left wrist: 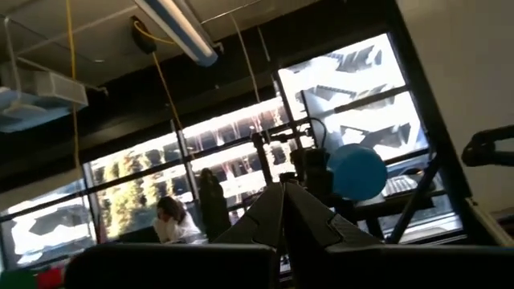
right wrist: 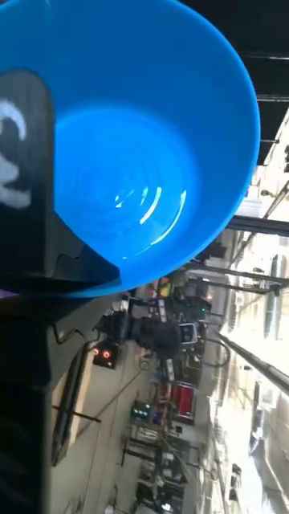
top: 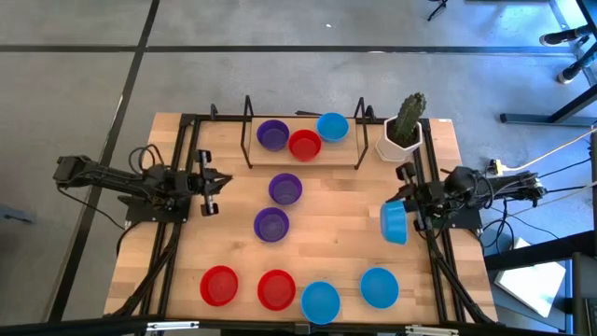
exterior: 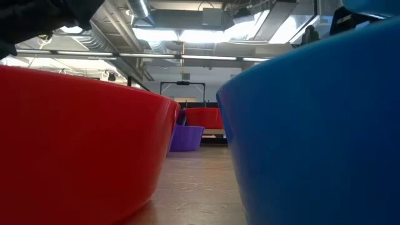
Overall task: Pick & Place Mini bowls
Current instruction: Stack the blue bowl on top of the blue bowl on the shelf
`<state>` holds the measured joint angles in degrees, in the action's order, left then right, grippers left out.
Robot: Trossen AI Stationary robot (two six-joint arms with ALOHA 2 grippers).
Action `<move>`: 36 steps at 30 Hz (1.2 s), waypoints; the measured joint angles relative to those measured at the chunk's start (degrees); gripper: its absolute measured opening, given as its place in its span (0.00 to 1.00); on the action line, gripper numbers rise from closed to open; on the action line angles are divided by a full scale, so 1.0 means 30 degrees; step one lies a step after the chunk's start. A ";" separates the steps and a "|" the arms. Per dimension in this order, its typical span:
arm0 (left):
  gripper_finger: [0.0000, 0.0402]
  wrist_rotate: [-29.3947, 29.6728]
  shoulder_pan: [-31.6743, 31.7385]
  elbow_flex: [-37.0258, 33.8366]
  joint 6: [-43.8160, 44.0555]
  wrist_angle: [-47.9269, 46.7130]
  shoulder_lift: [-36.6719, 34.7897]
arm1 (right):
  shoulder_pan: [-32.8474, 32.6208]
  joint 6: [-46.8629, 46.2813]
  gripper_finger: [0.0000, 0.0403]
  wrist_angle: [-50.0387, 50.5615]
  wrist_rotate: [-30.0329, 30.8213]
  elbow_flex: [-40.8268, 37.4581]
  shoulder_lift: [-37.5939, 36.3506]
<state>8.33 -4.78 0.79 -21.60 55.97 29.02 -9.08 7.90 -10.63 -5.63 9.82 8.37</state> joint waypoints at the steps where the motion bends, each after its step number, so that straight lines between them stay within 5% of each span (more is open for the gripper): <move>1: 0.01 -0.0227 0.0000 -0.0005 -0.0184 0.0007 0.0000 | 0.0000 0.0017 0.03 -0.0066 0.0167 0.0000 0.0075; 8: 0.01 0.0485 0.0007 -0.0005 -0.3650 0.0346 -0.0015 | 0.0007 0.1732 0.03 -0.0366 0.1441 0.0007 0.0490; 36: 0.02 0.0689 0.0007 0.0133 -0.3572 0.1849 0.0044 | 0.0007 0.3809 0.03 -0.3898 -0.0203 0.0007 0.3613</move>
<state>10.40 -4.75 1.19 -32.32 61.52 29.15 -9.06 19.33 -22.33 -6.24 9.85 19.20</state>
